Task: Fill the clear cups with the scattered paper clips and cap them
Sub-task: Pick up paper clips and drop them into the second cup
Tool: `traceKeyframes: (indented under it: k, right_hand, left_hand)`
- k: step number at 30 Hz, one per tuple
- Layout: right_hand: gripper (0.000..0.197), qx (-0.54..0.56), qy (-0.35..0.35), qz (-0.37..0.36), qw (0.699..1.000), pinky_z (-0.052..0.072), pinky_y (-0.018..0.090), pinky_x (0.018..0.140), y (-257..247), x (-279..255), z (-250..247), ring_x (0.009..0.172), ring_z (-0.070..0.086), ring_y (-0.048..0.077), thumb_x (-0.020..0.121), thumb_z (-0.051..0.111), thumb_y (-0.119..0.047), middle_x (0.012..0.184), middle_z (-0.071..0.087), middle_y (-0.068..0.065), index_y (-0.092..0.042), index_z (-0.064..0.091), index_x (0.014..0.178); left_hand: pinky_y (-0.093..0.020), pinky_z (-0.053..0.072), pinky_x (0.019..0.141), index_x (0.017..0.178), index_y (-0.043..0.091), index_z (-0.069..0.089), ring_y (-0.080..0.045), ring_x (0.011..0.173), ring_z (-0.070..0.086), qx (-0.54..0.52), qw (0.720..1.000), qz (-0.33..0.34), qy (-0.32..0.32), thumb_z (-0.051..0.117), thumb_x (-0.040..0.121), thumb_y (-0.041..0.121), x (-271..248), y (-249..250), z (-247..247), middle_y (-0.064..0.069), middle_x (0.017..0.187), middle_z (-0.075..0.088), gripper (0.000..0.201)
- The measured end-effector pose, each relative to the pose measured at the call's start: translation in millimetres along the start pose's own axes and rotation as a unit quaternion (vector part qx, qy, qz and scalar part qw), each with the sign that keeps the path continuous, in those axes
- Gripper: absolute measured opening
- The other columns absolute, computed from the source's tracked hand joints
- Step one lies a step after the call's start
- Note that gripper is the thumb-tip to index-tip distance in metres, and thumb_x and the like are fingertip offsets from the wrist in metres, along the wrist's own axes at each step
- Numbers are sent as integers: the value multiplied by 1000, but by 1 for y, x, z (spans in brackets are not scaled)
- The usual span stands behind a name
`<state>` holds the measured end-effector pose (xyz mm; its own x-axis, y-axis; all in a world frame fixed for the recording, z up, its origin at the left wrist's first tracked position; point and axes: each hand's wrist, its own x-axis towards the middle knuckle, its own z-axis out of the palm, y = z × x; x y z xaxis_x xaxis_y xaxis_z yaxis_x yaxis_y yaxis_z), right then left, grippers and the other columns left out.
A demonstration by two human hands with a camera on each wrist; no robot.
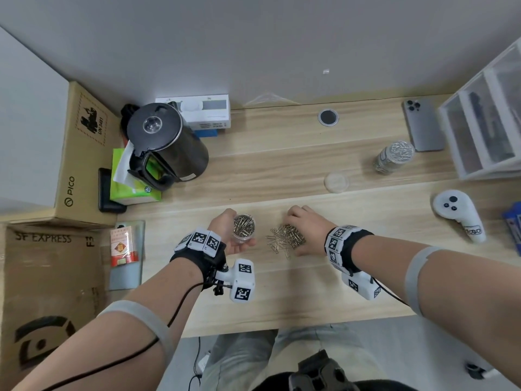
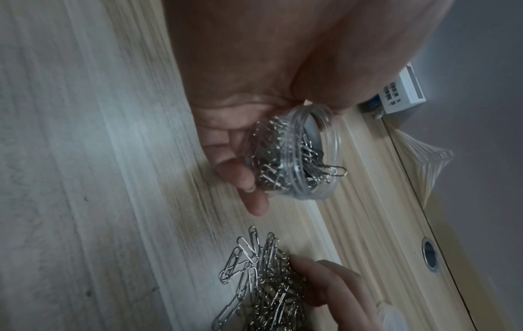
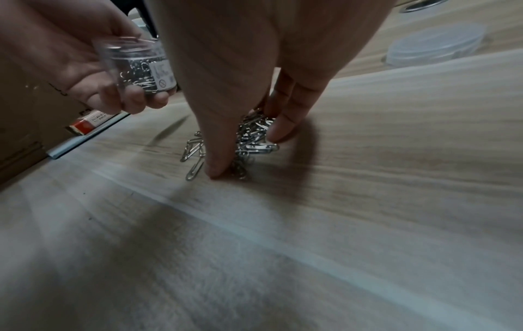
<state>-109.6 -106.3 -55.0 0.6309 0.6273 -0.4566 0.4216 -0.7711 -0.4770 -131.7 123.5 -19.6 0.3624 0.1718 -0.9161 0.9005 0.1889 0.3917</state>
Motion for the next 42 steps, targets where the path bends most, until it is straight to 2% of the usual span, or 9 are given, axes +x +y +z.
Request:
traceKeyframes:
  k: [5,11,17,25,29,34,37,40,42]
  right_hand:
    - [93,-7,3,-19,1000,46,37,92,-2,2,7,106,36,19,54,84,-51,119,39,-4,-42,40,135]
    - [47,-24,-14,-11,1000,45,41,94,-5,6,2,105,38,21,81,73,-37,121,42,1,-30,57,125]
    - [21,11,-5,-13,1000,43,41,91,-3,5,3,100,44,25,85,69,-17,112,49,5,-19,68,105]
    - [19,57,0,5,998,42,26,82,-7,8,-10,95,60,24,81,62,-5,103,63,5,-12,74,93]
    - [21,59,-4,32,998,51,32,85,-9,8,-21,93,63,22,81,59,-6,99,70,3,-14,75,93]
    - [18,115,24,53,992,56,31,80,-13,7,-46,80,66,16,78,61,-8,86,74,-2,-16,76,85]
    - [13,162,25,42,986,55,27,81,-23,8,-67,79,66,11,80,68,-10,86,73,-5,-17,76,87]
    - [9,183,29,14,982,52,22,81,-43,10,-74,81,66,8,80,74,-15,89,73,-8,-20,76,88]
    - [11,181,31,10,983,51,22,83,-56,12,-69,84,66,9,80,74,-16,93,73,-7,-21,76,89]
  left_hand:
    - [-28,46,56,103,6,61,-33,55,68,3,1000,6,3,39,95,26,1,0,1,-16,72,70,30]
    - [-28,45,55,99,7,61,-34,55,69,2,1000,7,3,39,95,26,4,3,5,-14,69,70,29]
    - [-29,47,56,95,7,60,-35,59,68,-1,1000,-1,-4,40,96,26,6,-1,8,-14,69,70,28]
    - [-24,48,50,107,5,59,-33,53,68,20,999,-21,-28,38,96,29,10,-4,21,-16,73,70,34]
    - [-25,49,51,104,6,59,-33,56,68,30,999,-20,-26,38,99,32,10,-2,23,-16,71,70,33]
    - [-28,49,54,102,9,56,-32,52,69,41,999,-20,-23,38,101,42,5,4,28,-14,62,71,38]
    - [-30,50,53,111,8,55,-34,57,70,41,999,-23,-25,38,101,47,0,9,33,-17,68,73,44]
    - [-32,54,50,126,7,54,-36,64,73,44,998,-39,-34,38,99,51,-2,9,38,-20,87,75,54]
    - [-38,60,56,126,8,57,-37,68,74,34,998,-40,-39,40,98,48,-4,9,41,-20,94,74,52]
